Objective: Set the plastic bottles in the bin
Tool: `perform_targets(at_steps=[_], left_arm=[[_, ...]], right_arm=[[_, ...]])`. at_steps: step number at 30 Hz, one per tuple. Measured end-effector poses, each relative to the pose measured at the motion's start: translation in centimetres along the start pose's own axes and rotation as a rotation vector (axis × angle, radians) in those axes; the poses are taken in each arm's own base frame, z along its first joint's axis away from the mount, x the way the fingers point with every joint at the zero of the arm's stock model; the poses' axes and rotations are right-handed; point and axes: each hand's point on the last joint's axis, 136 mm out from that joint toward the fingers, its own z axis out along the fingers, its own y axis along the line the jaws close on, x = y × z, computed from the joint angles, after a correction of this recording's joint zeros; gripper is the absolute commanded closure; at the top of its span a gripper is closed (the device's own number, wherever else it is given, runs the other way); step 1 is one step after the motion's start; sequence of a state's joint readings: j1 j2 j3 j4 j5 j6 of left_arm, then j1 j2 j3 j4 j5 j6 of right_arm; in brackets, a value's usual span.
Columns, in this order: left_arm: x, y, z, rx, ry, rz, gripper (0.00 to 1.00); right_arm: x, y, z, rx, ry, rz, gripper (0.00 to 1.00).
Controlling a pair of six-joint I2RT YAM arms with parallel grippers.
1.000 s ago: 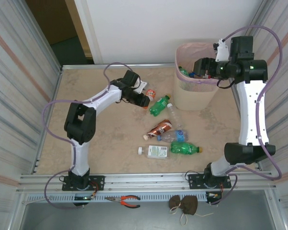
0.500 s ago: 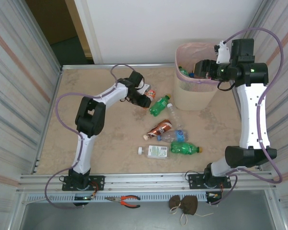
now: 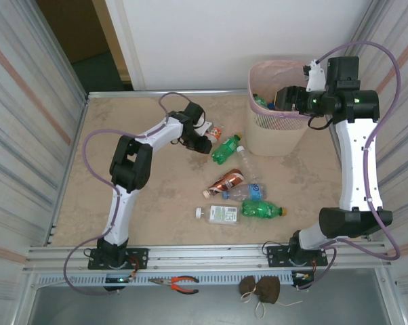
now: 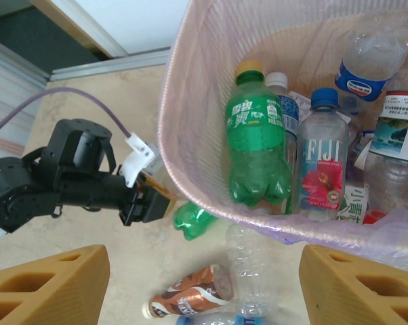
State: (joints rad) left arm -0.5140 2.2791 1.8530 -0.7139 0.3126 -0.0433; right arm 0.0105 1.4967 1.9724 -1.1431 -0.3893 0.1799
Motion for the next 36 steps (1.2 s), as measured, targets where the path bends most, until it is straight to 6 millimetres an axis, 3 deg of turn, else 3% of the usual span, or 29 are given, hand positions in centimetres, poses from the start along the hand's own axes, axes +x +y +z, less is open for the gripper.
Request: perform_targets(at_steps=[5,9,14,18,23,29,36], left_arm=[[0.1,0.1,-0.3,-0.003,-0.005,0.001,0.75],[0.4,0.0,-1.9,-0.006,-0.018,-0.002,0.77],[-0.8,-1.3,-6.8,0.008,-0.125,0.019,0.81],[-2.2,-4.0,-11.9,0.071,-0.262,0.065,0.82],[-2.6,-8.3,-17.0,0.183,-0.395,0.156,0.82],[-1.7,-13.7,-20.0,0.318,-0.452,0.271,0.82],[-1.0,-16.4,-22.9,0.409,-0.504,0.344,0.82]], right_arm=[[-0.2,0.1,-0.1,-0.004,-0.016,-0.003,0.29],[0.5,0.3,-0.2,-0.022,-0.031,0.016,0.29],[1.8,0.7,0.0,-0.072,-0.05,0.068,0.29],[2.1,1.8,0.2,-0.134,-0.082,0.106,0.29],[2.1,5.2,0.4,-0.258,-0.114,0.107,0.26],[1.6,9.1,0.6,-0.379,-0.127,0.08,0.21],[1.5,10.3,3.0,-0.407,-0.087,0.098,0.2]])
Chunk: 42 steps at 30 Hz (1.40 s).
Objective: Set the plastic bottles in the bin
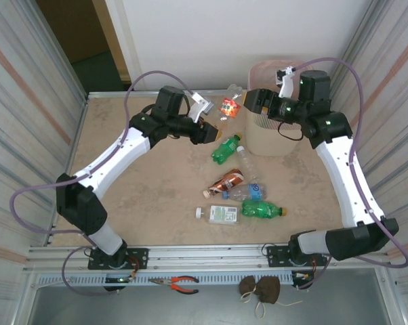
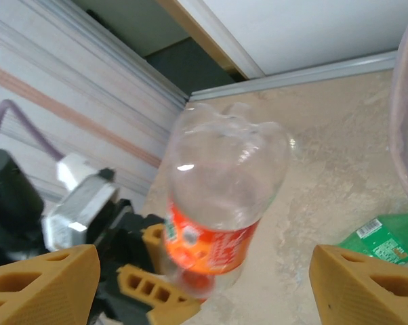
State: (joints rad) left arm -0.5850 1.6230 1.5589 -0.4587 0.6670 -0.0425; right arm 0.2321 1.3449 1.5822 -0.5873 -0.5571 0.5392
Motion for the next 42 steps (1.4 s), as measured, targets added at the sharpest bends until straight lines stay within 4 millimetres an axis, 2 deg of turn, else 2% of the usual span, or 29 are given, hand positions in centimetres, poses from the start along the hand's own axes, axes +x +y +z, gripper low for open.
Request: perform_targets(at_steps=[5,9,19,22,25,29,34,42], left_arm=[[-0.4,-2.3,-0.2,0.067,-0.015,0.054,0.82],[0.0,-3.2,0.1,0.104,-0.005,0.079,0.82],[0.4,-3.4,0.2,0.107,0.003,0.081,0.8],[0.5,-3.4,0.2,0.107,0.003,0.08,0.75],[0.4,-3.5,0.0,0.105,-0.006,0.085,0.61],[0.2,-3.8,-0.4,0.103,-0.022,0.098,0.52],[0.6,-4.6,-2.1,0.077,-0.048,0.117,0.48],[0.3,-6.2,-5.4,0.046,-0.128,0.172,0.47]], right_arm=[[-0.3,-0.1,1.5,-0.022,0.013,0.025,0.21],[-0.9,0.6,2.2,-0.059,0.009,0.039,0.27],[-1.0,0.3,3.0,-0.062,0.016,0.067,0.42],[-0.9,0.5,3.1,-0.063,0.018,0.064,0.47],[-1.0,0.6,3.0,-0.062,0.017,0.06,0.5],[-1.5,1.0,2.6,-0.049,0.001,0.048,0.5],[-3.4,1.5,1.1,0.007,-0.06,-0.006,0.5],[-9.5,2.7,-2.2,0.161,-0.22,-0.196,0.49]])
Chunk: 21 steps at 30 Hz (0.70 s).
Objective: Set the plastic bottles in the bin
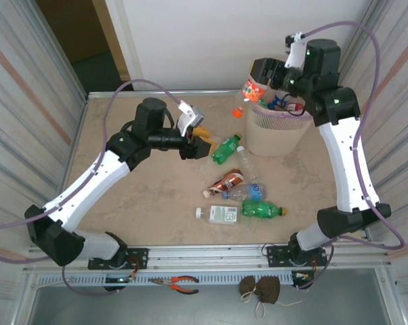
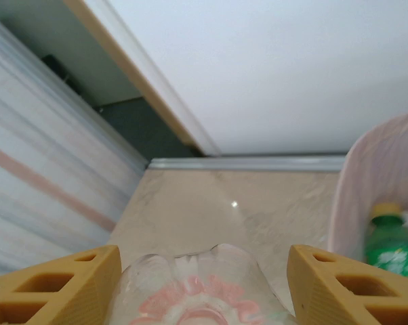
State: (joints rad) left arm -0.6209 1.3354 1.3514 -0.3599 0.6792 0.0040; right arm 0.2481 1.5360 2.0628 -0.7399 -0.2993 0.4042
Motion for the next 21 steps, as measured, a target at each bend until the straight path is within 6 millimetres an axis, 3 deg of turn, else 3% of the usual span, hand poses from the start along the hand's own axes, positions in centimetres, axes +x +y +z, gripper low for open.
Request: perform_targets(at_steps=[5,9,16,21], left_arm=[[0.2,0.5,-0.2,-0.019,-0.003,-0.004,0.47],[0.9,0.8,-0.1,-0.024,0.009,-0.014,0.47],[1.3,1.3,-0.4,-0.043,0.011,-0.022,0.47],[1.5,1.4,-0.5,-0.05,0.013,-0.025,0.47]], right_arm=[[-3.0,-0.8,-0.7,0.105,-0.064,-0.138,0.51],[-4.1,-2.5,-0.8,0.196,-0.09,-0.213,0.51],[-5.5,-9.6,-0.7,0.374,-0.094,-0.19,0.52],[-4.7,-14.3,0.1,0.437,-0.051,-0.125,0.51]])
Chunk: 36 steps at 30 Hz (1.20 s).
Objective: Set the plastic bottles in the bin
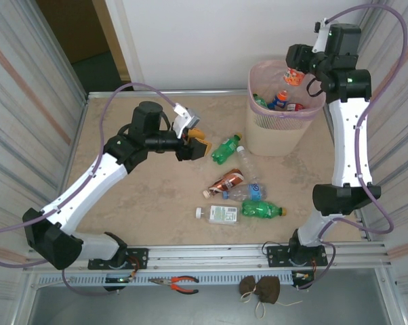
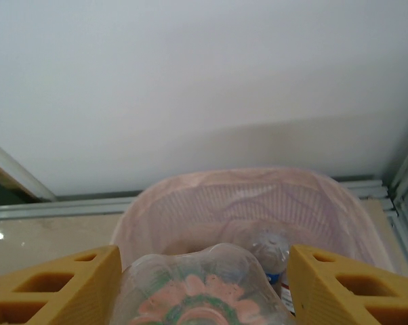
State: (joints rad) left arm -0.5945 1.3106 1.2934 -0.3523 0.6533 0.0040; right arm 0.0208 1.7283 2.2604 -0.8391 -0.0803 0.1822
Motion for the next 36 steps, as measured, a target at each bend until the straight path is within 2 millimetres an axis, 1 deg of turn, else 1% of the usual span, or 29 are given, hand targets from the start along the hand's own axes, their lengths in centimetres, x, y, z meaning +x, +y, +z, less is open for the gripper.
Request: perform_targets(at_steps=[3,6,11,15,17,19,22,29,31,36], left_arm=[[0.2,0.1,0.1,0.0,0.001,-0.001,0.47],[0.3,0.1,0.1,0.0,0.002,-0.002,0.47],[0.2,0.1,0.1,0.0,0.002,-0.002,0.48],[0.2,0.1,0.1,0.0,0.002,-0.003,0.48],[0.3,0.1,0.1,0.0,0.002,-0.003,0.48],[0.3,0.1,0.1,0.0,0.002,-0.003,0.48],[0.3,0.1,0.1,0.0,0.002,-0.003,0.48],[0.3,0.1,0.1,0.0,0.002,-0.005,0.48],[0.3,0.1,0.1,0.0,0.002,-0.005,0.48],[0.3,0.1,0.1,0.0,0.002,-0.006,0.48]], right_arm=[[2.0,-1.7,1.7,0.014,0.064,0.045,0.5],[4.1,-2.8,3.7,0.02,0.131,0.079,0.49],[8.2,-3.7,6.4,0.005,0.26,0.144,0.48],[11.0,-4.0,7.7,-0.008,0.339,0.183,0.46],[12.1,-4.2,8.3,-0.011,0.369,0.199,0.42],[12.7,-4.2,8.7,-0.016,0.387,0.207,0.39],[13.5,-4.3,9.1,-0.014,0.413,0.212,0.31],[14.5,-5.5,8.5,0.056,0.456,0.196,0.21],[14.5,-5.9,8.1,0.084,0.462,0.177,0.21],[12.9,-6.7,7.0,0.143,0.432,0.128,0.26]])
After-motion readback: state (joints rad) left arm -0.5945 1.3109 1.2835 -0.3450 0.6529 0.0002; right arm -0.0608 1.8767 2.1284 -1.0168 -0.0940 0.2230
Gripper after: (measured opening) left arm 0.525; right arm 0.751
